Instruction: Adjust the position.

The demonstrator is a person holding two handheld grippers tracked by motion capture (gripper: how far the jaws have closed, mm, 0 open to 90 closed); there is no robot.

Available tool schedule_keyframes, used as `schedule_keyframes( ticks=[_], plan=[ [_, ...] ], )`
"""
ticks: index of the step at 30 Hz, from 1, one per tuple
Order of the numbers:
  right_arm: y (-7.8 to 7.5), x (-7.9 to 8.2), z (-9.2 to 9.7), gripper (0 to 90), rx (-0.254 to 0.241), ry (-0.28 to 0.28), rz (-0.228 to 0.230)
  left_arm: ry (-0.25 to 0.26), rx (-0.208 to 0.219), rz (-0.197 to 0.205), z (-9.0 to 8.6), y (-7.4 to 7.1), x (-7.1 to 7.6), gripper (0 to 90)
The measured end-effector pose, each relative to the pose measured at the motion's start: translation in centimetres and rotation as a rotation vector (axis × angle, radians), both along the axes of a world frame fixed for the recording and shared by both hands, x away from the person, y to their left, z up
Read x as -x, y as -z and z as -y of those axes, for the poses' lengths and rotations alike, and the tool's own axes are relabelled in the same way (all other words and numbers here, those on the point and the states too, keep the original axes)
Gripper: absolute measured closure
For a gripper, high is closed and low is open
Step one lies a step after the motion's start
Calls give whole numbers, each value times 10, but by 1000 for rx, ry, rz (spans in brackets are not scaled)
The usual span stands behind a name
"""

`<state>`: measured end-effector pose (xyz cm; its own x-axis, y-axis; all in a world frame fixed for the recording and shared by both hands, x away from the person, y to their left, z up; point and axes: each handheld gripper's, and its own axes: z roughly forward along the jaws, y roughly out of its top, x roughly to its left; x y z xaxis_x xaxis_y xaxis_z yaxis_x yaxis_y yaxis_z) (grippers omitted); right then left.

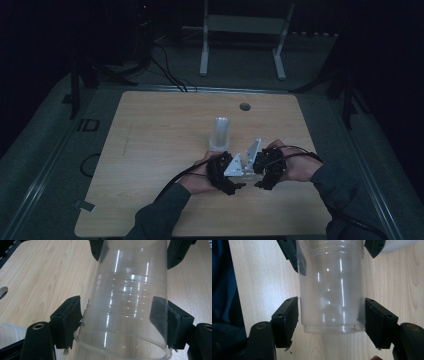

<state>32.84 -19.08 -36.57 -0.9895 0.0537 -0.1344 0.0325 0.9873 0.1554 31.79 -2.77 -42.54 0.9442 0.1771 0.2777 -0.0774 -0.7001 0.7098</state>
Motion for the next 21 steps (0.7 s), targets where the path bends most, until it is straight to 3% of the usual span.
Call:
schedule_keyframes(
  ticks=[7, 16, 21],
  plan=[
    [1, 1, 0, 406, 6, 3, 2, 11, 0, -6, 0, 1, 0, 255],
    [0, 1, 2, 413, -11, 10, 2, 3, 4, 13, 1, 0, 2, 213],
    [0, 0, 4, 413, -30, 21, 2, 1, 33, -4, 0, -2, 2, 193]
  ],
)
